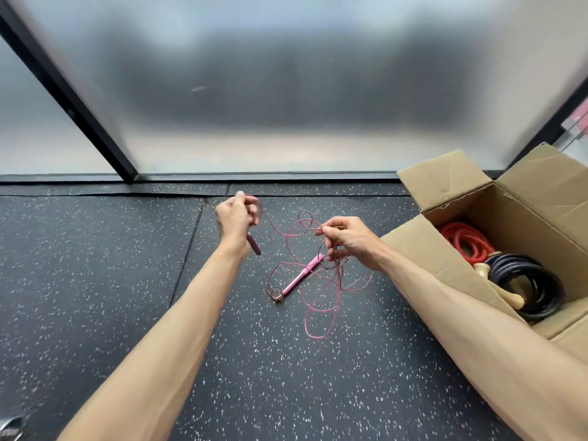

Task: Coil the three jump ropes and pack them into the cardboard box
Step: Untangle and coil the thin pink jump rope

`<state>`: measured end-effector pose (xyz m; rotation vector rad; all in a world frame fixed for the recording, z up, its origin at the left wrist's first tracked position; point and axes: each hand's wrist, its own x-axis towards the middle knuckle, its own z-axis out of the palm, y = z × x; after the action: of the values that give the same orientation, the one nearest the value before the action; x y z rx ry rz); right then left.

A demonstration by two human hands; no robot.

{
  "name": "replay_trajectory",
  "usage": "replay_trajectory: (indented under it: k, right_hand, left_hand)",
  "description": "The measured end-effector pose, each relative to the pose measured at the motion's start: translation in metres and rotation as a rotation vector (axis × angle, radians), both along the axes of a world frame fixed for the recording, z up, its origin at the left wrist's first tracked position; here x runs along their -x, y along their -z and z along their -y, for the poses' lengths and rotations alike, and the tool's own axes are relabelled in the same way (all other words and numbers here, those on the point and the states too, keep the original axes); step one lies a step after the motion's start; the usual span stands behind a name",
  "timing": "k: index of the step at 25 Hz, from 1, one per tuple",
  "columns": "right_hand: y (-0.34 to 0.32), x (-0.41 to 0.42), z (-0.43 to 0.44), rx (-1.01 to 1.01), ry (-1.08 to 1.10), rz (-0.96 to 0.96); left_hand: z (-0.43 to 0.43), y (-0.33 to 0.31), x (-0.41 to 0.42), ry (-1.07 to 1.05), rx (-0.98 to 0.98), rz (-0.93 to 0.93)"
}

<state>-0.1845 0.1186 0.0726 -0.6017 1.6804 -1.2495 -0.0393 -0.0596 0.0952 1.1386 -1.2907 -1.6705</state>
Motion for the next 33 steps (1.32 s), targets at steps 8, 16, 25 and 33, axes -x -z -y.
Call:
replay_trajectory:
  k: [8, 16, 25, 33]
  right_hand:
    - [-0.042, -0.022, -0.031, 0.098, 0.054, -0.040]
    - [-0.075, -0.056, -0.073, 0.147, 0.107, -0.128]
    - [-0.094, -0.071, -0.131, -0.122, 0.189, -0.464]
    - [-0.111, -0.078, -0.177, -0.101, 0.425, -0.497]
  left_hand:
    - [-0.063, -0.007, -0.014, 0.486, 0.437, 0.303]
    - [-0.106, -0.038, -0.044, 0.508, 0.374, 0.169]
    - [-0.110, -0.097, -0.101, 0.194, 0.178, -0.052]
    - [-0.092, -0.163, -0.140, -0.084, 0.067, -0.263]
